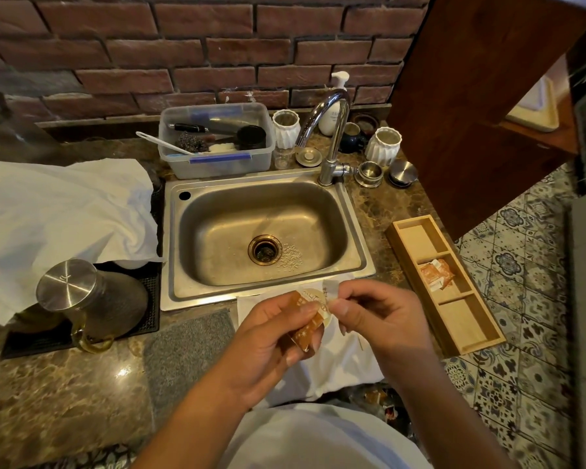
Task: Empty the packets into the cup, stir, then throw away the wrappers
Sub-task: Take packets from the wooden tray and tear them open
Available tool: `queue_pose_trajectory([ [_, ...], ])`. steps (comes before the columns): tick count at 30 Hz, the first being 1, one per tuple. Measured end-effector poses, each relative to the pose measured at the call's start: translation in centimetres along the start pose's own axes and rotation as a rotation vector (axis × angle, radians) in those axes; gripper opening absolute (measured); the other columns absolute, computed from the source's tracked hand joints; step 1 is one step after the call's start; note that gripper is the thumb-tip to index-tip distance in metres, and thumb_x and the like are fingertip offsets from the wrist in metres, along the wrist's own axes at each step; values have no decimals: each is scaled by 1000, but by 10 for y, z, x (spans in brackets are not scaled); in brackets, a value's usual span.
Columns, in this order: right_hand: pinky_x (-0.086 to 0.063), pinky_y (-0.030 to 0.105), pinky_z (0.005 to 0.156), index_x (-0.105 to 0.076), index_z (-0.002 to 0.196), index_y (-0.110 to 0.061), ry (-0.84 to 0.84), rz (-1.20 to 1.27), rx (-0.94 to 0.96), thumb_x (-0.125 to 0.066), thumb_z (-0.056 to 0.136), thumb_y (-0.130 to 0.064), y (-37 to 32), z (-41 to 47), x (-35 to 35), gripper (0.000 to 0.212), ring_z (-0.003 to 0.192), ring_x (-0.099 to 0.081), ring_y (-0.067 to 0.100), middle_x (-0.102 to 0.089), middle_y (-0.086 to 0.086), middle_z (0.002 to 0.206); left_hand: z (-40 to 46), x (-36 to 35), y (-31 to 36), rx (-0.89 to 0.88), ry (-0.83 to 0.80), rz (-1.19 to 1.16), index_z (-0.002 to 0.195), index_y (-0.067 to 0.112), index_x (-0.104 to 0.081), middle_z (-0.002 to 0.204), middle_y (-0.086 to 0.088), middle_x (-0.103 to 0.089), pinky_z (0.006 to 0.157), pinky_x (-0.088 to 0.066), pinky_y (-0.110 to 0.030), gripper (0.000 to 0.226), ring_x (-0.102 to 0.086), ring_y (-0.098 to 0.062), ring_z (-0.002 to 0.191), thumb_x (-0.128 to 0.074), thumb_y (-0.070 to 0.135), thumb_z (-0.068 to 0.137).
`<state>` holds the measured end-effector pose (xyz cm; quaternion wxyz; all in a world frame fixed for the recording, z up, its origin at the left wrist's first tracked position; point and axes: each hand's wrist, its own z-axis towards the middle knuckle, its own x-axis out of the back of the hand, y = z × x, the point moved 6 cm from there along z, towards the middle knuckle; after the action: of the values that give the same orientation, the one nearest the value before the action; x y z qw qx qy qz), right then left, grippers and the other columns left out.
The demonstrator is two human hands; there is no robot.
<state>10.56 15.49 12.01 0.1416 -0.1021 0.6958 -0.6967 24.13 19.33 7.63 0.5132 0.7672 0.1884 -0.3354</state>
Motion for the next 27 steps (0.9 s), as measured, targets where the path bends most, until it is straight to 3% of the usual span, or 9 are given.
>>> queue_pose_trajectory([
  [7,-52,22,60,-79,95,-24,-112,12,-97,-79,77,-25,1,2,4,17,61,-60,9,-66,1,67,-1,7,16,-115,78,238,78,13,-74,61,-8,-64,47,-39,-15,14,-51,-6,45,-68,17,89],
  [12,-52,23,58,-75,91,-9,-102,-59,-135,-79,76,-27,6,3,4,24,60,-60,12,-66,4,69,1,12,17,-108,91,354,78,13,-74,64,-9,-66,49,-41,-16,19,-52,-9,49,-75,31,84],
  [18,-51,22,59,-78,91,-23,-127,-57,-163,-78,77,-28,8,2,4,14,60,-59,11,-65,1,67,1,18,16,-70,92,456,79,14,-75,64,-7,-66,52,-41,-18,22,-53,-9,52,-78,36,81],
  [27,-49,20,60,-76,89,-19,-173,-55,-158,-75,80,-29,8,-3,1,14,62,-57,9,-63,-1,68,0,18,13,-54,51,454,72,22,-75,60,-3,-64,52,-41,-16,13,-53,-9,52,-80,32,78],
])
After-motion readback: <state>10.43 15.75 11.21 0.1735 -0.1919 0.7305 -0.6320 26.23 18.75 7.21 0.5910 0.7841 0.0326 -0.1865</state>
